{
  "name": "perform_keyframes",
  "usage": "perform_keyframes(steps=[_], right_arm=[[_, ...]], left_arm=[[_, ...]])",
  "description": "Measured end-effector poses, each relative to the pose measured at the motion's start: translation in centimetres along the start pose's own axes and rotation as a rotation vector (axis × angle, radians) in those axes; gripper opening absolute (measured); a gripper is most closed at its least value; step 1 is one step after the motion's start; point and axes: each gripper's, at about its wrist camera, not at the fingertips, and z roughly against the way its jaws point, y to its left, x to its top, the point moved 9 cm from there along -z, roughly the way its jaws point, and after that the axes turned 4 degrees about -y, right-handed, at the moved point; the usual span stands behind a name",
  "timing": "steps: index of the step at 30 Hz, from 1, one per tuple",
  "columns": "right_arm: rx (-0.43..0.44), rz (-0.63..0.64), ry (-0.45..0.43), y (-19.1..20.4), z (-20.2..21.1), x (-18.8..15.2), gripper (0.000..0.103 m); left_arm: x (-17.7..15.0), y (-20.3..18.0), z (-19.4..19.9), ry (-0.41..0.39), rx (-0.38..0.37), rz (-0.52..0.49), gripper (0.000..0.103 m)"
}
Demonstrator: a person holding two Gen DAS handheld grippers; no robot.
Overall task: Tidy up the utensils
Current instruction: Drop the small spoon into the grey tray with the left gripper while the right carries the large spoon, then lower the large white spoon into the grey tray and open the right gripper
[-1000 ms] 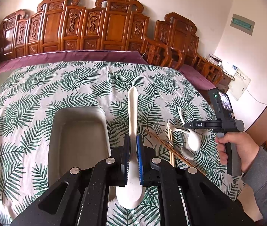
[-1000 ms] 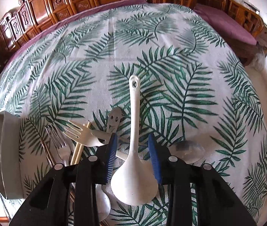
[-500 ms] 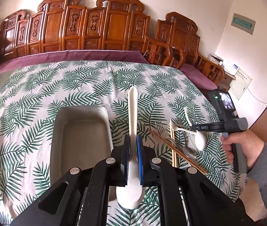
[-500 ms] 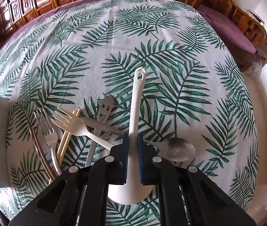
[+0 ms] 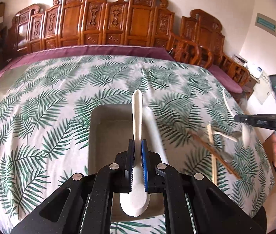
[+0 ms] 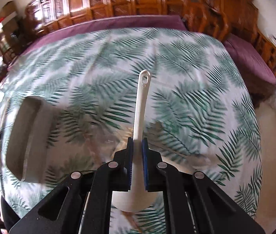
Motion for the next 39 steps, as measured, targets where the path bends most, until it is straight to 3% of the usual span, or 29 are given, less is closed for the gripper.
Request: perform_keyframes(steps=[14,25,33,39], right_arm=[[0.210,0.103,-0.001,13.1,1.7,-0.6,0.010],[0.334,0.118,0.011,20.3,1.5,0.2,0.011],[0.354,0.124,0.011,23.9,0.3,0.4,0.011],[0.316,0.141,0.027,25.1,-1.6,-0.2,0.011]], left_arm=[[-1.5,2.1,-2.0,0.086,0.020,0.035,0.007],[0.4,4.1,2.6,0.011,0.046,-0.035,0.008],[0.3,6.4,6.3,-0.029,0.068,-0.043,0.008],[-0.7,7.9,7.9,-0.025,0.080,-0.018,0.008]])
